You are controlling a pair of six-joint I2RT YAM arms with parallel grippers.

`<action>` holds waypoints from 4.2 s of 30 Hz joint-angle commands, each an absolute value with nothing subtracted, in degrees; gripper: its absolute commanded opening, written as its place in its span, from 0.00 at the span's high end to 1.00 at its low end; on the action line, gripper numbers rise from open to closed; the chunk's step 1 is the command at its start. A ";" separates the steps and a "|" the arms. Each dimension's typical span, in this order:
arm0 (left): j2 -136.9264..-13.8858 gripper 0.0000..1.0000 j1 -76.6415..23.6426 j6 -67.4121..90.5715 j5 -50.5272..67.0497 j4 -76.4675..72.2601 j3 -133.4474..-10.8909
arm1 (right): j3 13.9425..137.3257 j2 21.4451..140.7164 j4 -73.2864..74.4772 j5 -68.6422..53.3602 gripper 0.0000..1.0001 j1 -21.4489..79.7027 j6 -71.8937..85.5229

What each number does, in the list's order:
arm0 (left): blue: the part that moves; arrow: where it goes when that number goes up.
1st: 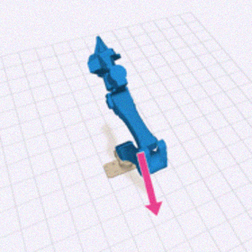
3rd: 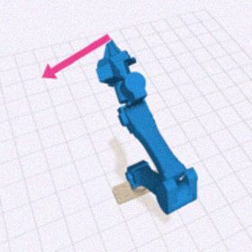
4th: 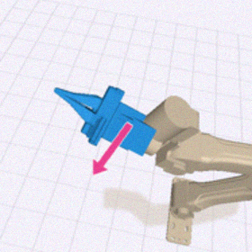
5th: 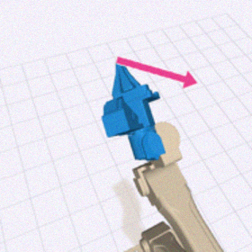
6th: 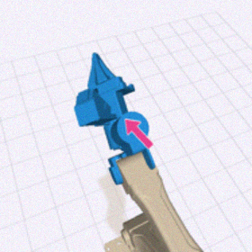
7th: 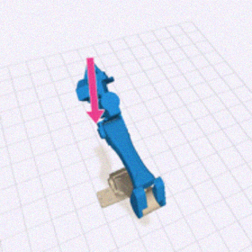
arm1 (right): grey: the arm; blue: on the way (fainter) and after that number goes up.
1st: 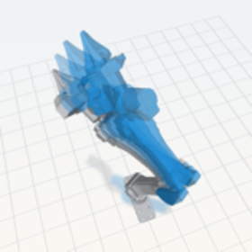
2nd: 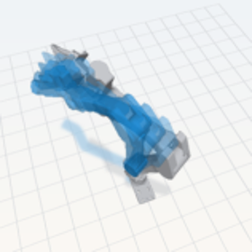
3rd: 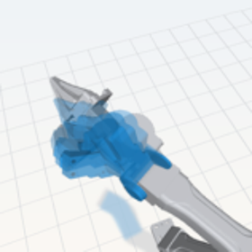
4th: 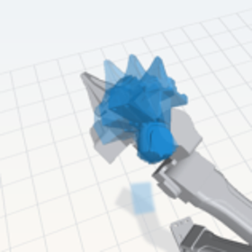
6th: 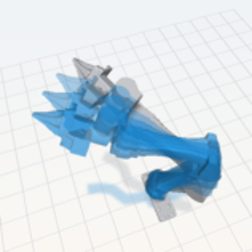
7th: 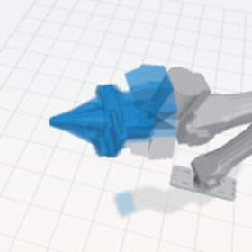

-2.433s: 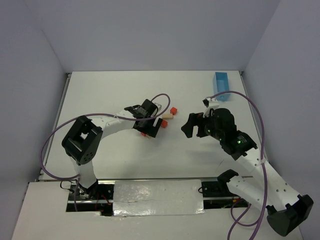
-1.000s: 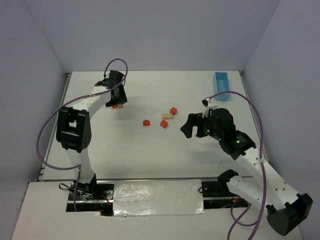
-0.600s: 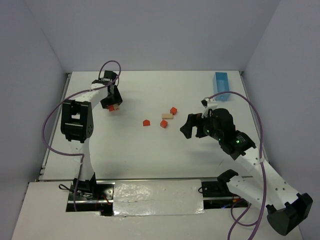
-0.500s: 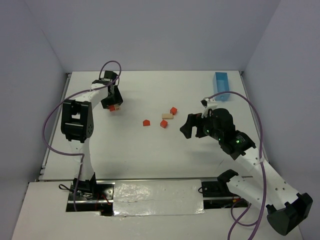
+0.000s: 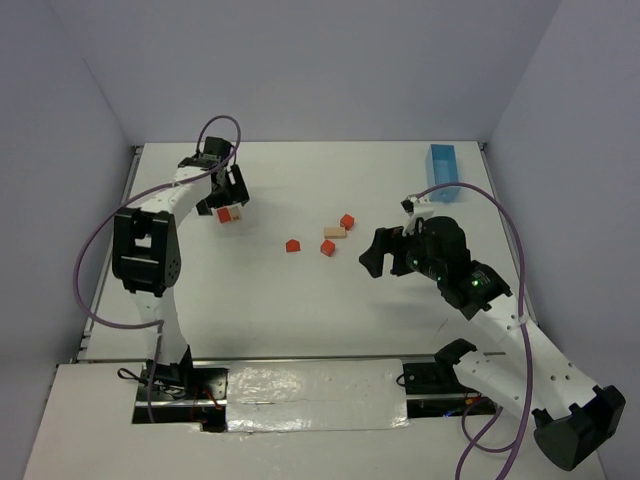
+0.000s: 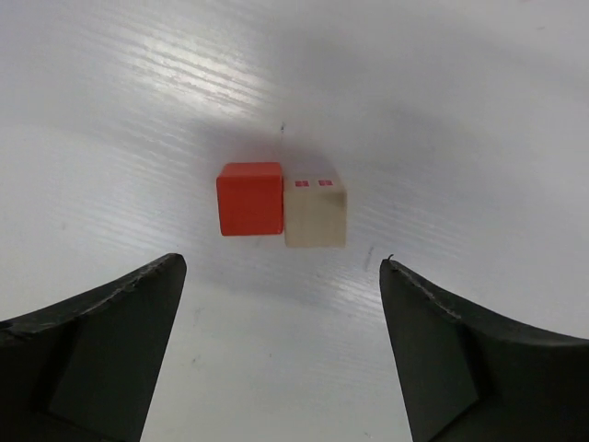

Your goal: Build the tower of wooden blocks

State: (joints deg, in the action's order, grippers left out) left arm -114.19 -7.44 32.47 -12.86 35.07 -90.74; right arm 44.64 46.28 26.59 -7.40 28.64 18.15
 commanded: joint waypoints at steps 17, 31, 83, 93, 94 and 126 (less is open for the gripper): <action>-117.33 1.00 -16.35 28.83 -17.75 37.62 -88.86 | 44.12 44.65 23.99 -8.79 0.00 29.27 17.49; -123.84 1.00 -15.12 29.88 -22.49 37.79 -92.64 | 44.47 45.53 24.00 -9.14 0.00 29.18 17.40; -101.77 1.00 -6.07 43.68 -27.69 32.70 -77.26 | 44.74 45.97 24.34 -11.42 0.00 29.97 16.70; -113.62 1.00 -0.09 37.36 -15.74 27.33 -79.97 | 45.35 46.49 24.61 -12.22 0.00 30.24 16.35; -114.25 1.00 -0.09 37.27 -15.12 27.33 -80.50 | 45.26 46.49 24.78 -12.30 0.00 30.41 16.43; -121.20 1.00 -0.09 36.21 -9.49 25.14 -86.40 | 45.00 47.20 24.70 -12.39 0.00 31.46 16.08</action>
State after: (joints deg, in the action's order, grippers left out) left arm -119.02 -0.03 37.23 -10.94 24.64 -86.28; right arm 44.56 47.09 26.20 -11.86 30.83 16.84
